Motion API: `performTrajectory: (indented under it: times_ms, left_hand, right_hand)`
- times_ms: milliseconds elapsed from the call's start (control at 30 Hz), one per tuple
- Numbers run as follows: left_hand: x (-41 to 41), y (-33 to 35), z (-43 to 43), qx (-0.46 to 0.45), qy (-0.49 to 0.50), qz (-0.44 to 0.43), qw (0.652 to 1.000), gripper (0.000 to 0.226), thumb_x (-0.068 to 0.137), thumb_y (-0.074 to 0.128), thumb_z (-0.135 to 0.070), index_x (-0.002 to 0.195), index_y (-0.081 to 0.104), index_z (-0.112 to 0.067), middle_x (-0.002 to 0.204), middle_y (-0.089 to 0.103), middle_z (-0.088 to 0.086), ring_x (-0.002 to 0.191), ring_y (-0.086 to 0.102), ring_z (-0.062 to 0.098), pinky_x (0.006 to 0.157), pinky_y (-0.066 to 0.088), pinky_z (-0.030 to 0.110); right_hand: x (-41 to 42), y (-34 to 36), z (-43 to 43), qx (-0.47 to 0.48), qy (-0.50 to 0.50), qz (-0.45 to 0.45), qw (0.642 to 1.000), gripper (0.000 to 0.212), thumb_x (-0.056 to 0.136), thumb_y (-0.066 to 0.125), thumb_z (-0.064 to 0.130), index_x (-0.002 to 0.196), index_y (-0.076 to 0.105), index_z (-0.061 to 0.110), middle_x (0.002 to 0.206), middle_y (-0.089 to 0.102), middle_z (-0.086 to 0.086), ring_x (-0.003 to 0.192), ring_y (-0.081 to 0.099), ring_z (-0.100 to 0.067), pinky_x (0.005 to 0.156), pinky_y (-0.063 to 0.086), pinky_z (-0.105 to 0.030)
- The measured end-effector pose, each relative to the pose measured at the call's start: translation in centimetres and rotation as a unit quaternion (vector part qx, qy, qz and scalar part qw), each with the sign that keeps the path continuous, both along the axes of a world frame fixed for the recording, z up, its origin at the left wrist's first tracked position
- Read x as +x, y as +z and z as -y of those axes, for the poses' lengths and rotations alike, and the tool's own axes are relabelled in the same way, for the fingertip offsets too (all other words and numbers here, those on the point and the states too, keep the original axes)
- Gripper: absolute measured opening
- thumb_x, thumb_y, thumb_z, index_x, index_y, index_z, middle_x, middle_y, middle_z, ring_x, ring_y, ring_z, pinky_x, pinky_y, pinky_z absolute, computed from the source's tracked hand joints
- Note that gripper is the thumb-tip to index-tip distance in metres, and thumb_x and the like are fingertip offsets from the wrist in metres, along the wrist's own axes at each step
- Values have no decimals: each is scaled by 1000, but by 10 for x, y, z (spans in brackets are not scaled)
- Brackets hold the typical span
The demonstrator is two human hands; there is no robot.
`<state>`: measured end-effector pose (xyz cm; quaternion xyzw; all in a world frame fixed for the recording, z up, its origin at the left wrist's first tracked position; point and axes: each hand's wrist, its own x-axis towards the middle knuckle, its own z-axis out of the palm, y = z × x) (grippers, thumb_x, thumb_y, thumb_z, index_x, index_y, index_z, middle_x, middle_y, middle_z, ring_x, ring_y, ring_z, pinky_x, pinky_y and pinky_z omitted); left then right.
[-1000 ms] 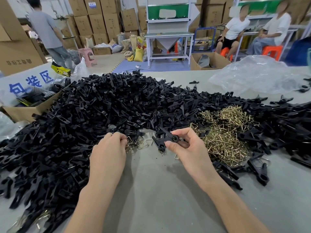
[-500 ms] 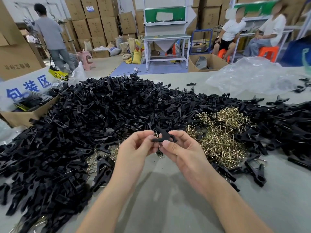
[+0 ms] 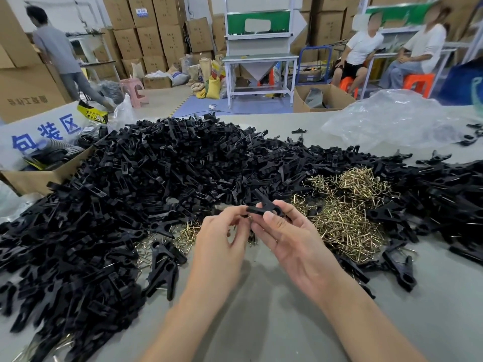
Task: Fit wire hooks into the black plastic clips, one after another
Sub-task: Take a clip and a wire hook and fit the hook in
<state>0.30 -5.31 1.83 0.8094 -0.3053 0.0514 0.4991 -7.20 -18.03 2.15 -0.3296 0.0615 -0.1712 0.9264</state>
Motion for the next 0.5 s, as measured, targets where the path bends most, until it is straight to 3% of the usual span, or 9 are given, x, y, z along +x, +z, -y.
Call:
performTrajectory:
  times_ms: [167,267,367,500]
  left_hand:
    - [-3,2,3,-67,0,-61,996,12,98,61,-22,95,67,-31,85,72,-20,80,66,2,67,46,11]
    - [-7,0,4,-62,-3,-78,995,9,99,59,-28,92,61,-33,86,71,-22,74,65,3,65,47,13]
    - [-7,-3,4,-37,3,-37,999,10,97,59,-30,90,57,-36,89,68,-16,75,60,4,64,44,14]
    - [-5,0,2,-33,-30,2,999,19,98,59,-18,104,57,-36,89,64,-18,79,61,3,66,42,10]
  right_hand:
    - [0,0,-2,-12,3,-1,1000,33,79,70,-3,108,61,11,112,71,-19,99,72,-29,101,53,-46]
    - [-1,1,-1,-8,6,0,1000,35,79,70,-3,109,60,10,107,72,-18,97,73,-29,98,57,-42]
    - [-1,2,-1,5,8,4,1000,34,80,69,-5,110,60,9,106,72,-18,96,73,-28,89,60,-38]
    - [-2,1,1,9,21,-2,1000,35,83,69,-3,113,59,11,117,70,-20,106,71,-29,97,57,-41]
